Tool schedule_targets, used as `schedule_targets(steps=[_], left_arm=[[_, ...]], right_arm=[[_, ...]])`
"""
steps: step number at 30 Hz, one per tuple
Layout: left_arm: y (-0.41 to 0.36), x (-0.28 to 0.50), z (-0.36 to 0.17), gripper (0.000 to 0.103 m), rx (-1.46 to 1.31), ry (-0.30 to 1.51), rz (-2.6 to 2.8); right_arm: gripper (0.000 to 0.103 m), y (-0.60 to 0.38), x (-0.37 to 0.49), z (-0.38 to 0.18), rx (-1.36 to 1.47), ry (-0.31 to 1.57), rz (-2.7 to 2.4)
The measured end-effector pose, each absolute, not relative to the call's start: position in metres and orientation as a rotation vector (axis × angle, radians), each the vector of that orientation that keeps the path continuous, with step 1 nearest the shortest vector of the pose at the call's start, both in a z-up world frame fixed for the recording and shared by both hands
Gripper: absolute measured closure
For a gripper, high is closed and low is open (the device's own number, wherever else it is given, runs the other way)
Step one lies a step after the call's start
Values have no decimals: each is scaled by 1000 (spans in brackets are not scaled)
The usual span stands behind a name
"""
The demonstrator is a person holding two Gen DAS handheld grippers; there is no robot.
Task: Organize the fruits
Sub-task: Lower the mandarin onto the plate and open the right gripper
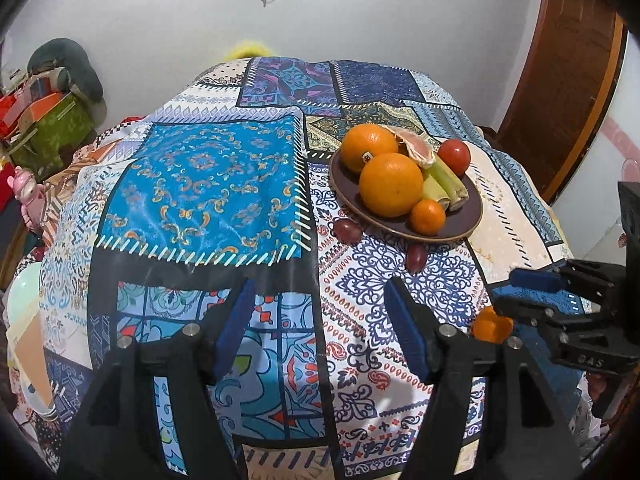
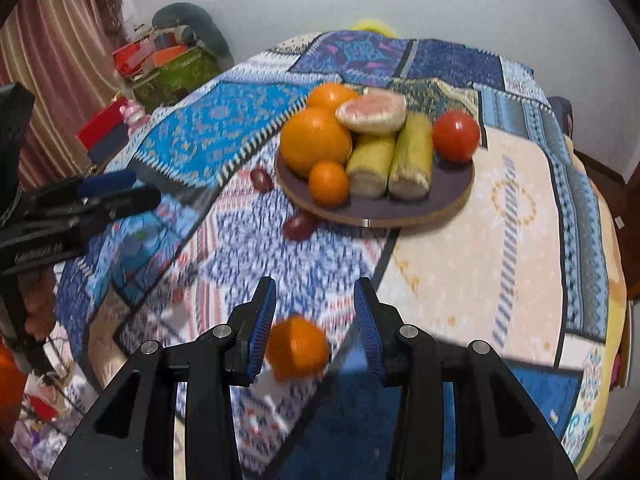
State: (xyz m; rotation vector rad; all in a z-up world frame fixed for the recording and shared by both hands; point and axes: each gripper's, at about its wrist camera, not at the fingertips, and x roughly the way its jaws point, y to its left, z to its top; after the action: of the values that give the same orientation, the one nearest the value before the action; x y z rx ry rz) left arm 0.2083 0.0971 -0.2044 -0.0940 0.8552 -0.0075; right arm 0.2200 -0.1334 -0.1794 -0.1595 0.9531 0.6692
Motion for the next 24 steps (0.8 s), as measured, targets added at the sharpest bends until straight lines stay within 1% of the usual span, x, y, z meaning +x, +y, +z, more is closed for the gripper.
schedule_targets(steps=[2, 3, 10, 12, 13, 14, 17, 24], left_arm=[[95, 208, -207, 36, -98, 863, -13], [94, 207, -207, 36, -98, 866, -14], [88, 202, -207, 36, -84, 870, -26], [89, 202, -207, 36, -81, 871, -26], [89, 202, -207, 36, -82, 872, -26], [89, 202, -208, 36, -84, 873, -25], [91, 205, -211, 36, -95, 885, -23], [92, 211, -217, 36, -105, 897, -35]], right_arm=[[61, -135, 215, -182, -166, 967, 673], [60, -135, 213, -183, -173, 974, 676], [59, -122, 204, -201, -212, 1021, 713], [61, -120, 202, -204, -236, 1013, 697], [67, -121, 203, -204, -235, 1008, 693], [68, -122, 205, -203, -223, 1008, 695], [68, -130, 214, -199, -154, 1020, 709], [68, -131, 251, -175, -126, 925, 624]])
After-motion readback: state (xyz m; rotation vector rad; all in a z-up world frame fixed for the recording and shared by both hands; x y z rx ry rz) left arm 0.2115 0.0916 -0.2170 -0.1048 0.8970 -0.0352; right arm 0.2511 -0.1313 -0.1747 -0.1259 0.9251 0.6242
